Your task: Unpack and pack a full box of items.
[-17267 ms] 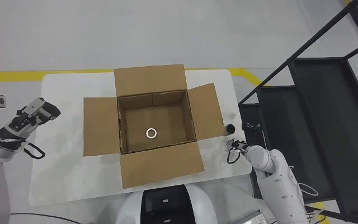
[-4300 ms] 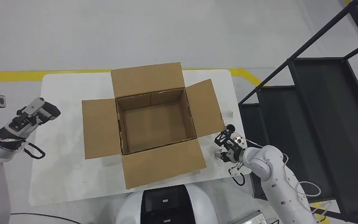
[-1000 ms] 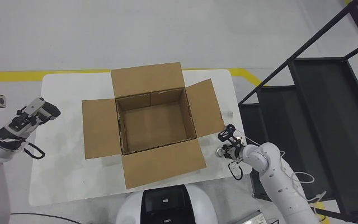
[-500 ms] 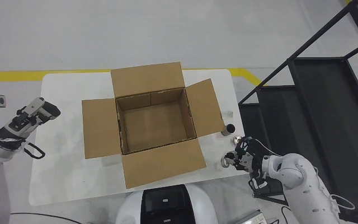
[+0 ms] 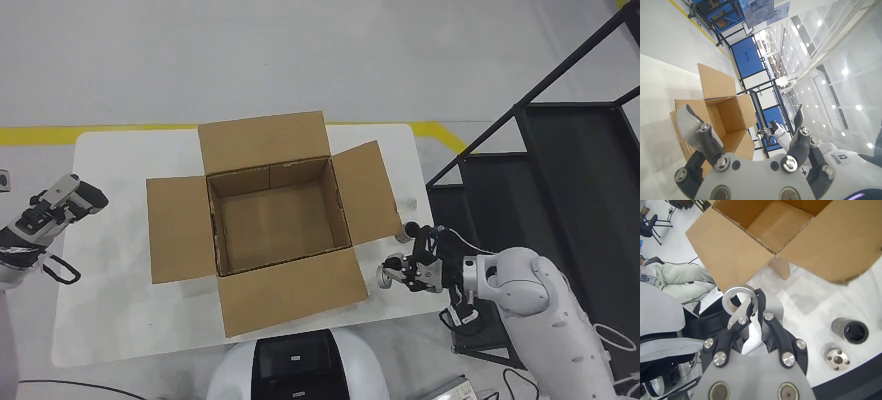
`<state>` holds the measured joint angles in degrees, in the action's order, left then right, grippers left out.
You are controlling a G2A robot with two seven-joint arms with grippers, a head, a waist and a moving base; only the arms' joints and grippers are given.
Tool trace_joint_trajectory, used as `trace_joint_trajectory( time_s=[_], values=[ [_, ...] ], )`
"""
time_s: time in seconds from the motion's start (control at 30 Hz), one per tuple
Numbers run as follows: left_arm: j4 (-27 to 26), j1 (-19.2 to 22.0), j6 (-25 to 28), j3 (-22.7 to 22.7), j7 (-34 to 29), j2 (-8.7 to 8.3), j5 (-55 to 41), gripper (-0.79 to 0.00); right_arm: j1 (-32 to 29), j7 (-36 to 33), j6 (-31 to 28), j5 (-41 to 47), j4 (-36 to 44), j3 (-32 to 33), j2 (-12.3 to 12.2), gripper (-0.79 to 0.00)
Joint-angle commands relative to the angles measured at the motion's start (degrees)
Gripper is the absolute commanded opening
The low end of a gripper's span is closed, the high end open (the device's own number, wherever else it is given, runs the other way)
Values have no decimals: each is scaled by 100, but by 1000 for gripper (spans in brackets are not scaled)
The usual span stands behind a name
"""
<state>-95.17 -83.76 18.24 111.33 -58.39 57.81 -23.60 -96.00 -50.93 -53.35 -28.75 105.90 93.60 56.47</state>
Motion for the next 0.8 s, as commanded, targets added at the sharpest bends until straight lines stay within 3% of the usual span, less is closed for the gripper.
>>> trace_joint_trajectory(
  time_s=[0.0,0.3,0.47,0.67,0.77],
  values=[
    [0,0,0,0,0,0,0,0,141,-172,172,135,149,-99,-40,-785],
    [0,0,0,0,0,0,0,0,1241,-938,1158,418,265,-910,-117,-785],
    [0,0,0,0,0,0,0,0,1932,-936,1792,334,-60,-1552,-54,-785],
    [0,0,0,0,0,0,0,0,2594,-853,2116,331,-598,-2194,35,-785],
    [0,0,0,0,0,0,0,0,2842,-852,2189,364,-824,-2436,72,0]
  ],
)
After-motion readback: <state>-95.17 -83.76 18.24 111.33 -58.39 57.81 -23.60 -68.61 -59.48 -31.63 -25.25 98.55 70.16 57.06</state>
